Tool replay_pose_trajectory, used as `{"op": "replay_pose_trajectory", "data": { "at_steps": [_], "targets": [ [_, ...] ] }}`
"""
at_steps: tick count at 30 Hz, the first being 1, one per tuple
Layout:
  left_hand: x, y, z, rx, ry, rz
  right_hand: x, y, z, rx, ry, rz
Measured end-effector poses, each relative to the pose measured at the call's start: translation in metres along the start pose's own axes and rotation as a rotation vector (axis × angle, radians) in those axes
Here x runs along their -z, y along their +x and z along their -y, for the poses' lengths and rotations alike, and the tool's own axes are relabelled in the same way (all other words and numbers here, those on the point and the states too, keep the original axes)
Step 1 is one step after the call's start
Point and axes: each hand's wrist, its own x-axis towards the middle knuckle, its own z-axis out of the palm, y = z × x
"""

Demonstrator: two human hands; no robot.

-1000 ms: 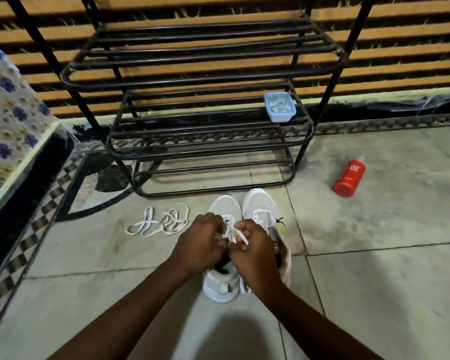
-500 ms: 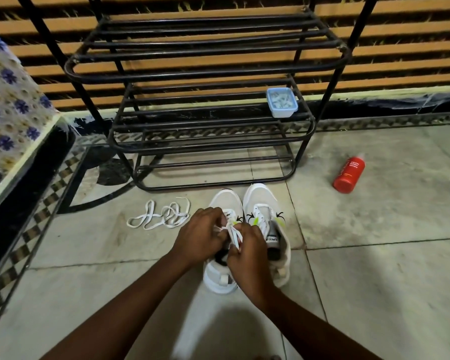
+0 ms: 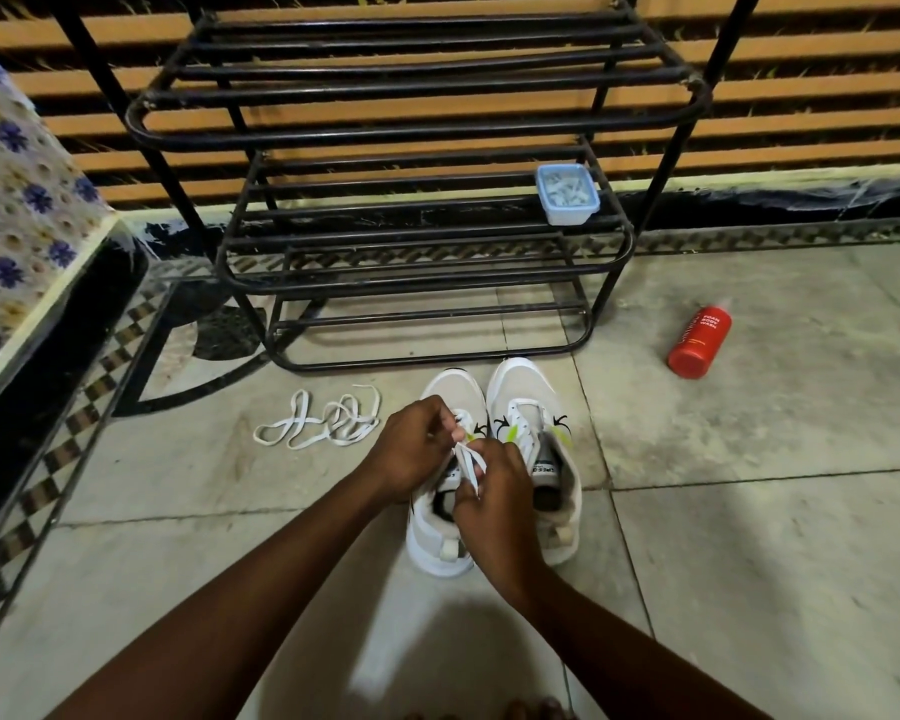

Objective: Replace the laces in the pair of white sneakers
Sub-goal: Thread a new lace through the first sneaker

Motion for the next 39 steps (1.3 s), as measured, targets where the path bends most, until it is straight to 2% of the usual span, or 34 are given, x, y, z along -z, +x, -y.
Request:
{"op": "replay_pose_trajectory", "data": {
  "at_steps": [6, 10, 16, 21, 28, 33, 35, 39],
  "targets": [
    [0.001, 0.003, 0.000, 0.001, 0.120, 0.009, -0.001, 0.000, -0.001, -0.014, -0.006, -0.005],
    [0.004, 0.009, -0.007, -0.009, 0.271, 0.101, -0.002, -0.002, -0.001, -0.020, -0.003, 0.000],
    [0.006, 0.001, -0.012, -0.168, 0.443, 0.242, -0.003, -0.003, -0.001, -0.036, -0.037, 0.008],
    [0.008, -0.011, -0.006, -0.247, 0.378, 0.232, -0.008, -0.005, 0.005, -0.068, -0.037, -0.012],
    [0.008, -0.023, 0.007, -0.251, 0.104, 0.057, -0.002, -0.005, 0.005, -0.043, -0.086, 0.015],
    [0.017, -0.024, 0.020, -0.026, 0.036, 0.098, 0.001, -0.004, 0.007, -0.036, -0.076, 0.022],
    [0.020, -0.024, 0.022, 0.012, 0.020, 0.115, 0.001, -0.004, 0.008, -0.043, -0.074, 0.025],
    [0.025, -0.027, 0.013, -0.116, 0.096, 0.033, 0.000, -0.003, 0.009, -0.051, -0.103, 0.039]
  ]
}}
